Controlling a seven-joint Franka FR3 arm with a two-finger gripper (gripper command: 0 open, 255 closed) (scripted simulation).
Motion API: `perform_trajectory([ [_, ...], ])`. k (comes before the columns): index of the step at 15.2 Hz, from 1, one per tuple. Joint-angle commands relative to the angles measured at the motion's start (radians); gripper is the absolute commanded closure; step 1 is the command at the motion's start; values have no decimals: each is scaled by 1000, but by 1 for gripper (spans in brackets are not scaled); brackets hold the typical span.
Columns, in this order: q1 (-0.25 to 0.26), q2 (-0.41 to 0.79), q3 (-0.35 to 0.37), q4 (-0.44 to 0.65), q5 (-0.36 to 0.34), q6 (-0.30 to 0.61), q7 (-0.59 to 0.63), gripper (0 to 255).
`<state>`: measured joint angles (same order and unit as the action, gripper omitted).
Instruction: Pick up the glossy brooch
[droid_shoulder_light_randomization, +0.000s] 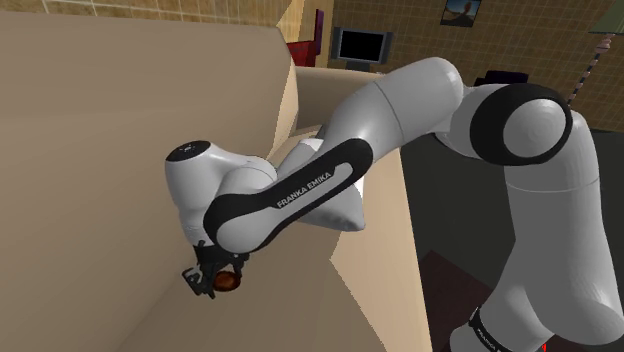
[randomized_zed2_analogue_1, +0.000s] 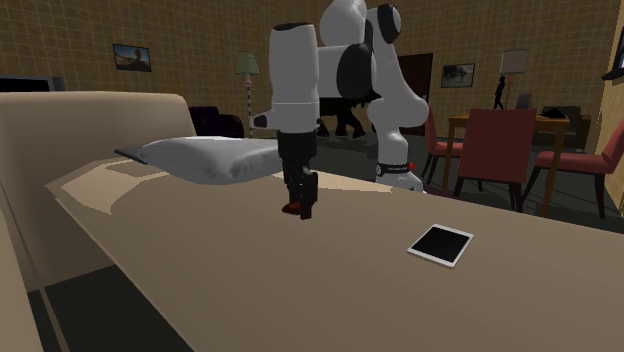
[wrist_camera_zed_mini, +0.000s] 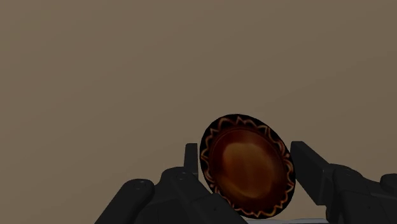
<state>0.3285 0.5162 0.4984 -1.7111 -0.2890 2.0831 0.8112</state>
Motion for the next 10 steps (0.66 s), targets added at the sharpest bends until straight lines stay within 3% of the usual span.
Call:
perform_trajectory([
  [1, -3, -13, 5, 8, 8, -20, -5, 255],
  [10, -10, -56, 19, 46, 34, -96, -22, 255],
])
